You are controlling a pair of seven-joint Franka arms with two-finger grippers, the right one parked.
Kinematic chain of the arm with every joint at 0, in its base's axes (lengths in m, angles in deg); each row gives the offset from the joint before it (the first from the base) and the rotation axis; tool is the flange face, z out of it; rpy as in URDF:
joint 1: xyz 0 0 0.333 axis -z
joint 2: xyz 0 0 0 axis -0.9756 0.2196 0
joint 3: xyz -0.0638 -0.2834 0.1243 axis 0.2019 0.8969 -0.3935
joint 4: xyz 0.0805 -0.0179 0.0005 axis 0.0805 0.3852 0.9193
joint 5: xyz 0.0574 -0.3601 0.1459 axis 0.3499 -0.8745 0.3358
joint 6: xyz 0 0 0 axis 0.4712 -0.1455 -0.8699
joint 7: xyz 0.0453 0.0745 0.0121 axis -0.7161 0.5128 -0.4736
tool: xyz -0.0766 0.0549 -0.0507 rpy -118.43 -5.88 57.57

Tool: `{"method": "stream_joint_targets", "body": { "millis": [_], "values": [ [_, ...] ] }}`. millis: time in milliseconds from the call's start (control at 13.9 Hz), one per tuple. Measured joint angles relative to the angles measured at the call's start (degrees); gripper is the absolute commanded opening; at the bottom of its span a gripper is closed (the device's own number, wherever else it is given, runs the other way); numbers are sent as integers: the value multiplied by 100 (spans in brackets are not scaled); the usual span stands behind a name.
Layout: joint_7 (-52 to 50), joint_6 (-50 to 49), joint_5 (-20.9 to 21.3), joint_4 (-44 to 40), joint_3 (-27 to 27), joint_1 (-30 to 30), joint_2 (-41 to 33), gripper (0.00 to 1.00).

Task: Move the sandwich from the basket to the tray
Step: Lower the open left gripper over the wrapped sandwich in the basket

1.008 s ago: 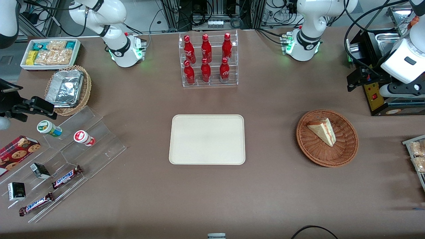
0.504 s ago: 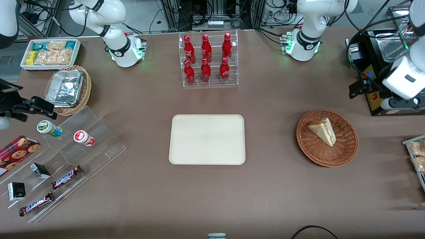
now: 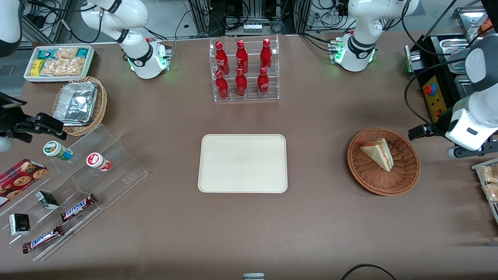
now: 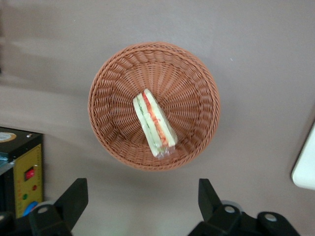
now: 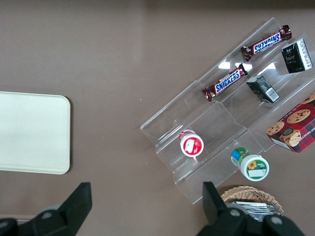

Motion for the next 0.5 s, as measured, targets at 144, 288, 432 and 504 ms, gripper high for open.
{"method": "stream_joint_targets", "body": {
  "millis": [144, 288, 432, 504],
  "values": [
    [-214, 456, 0, 376, -1, -28, 3, 99],
    [-267, 809, 0, 765, -5, -146, 14, 100],
    [-329, 968, -11, 1005, -10, -280, 81, 100],
    [-464, 1027, -13, 1072, -12, -314, 161, 100]
  ]
}}
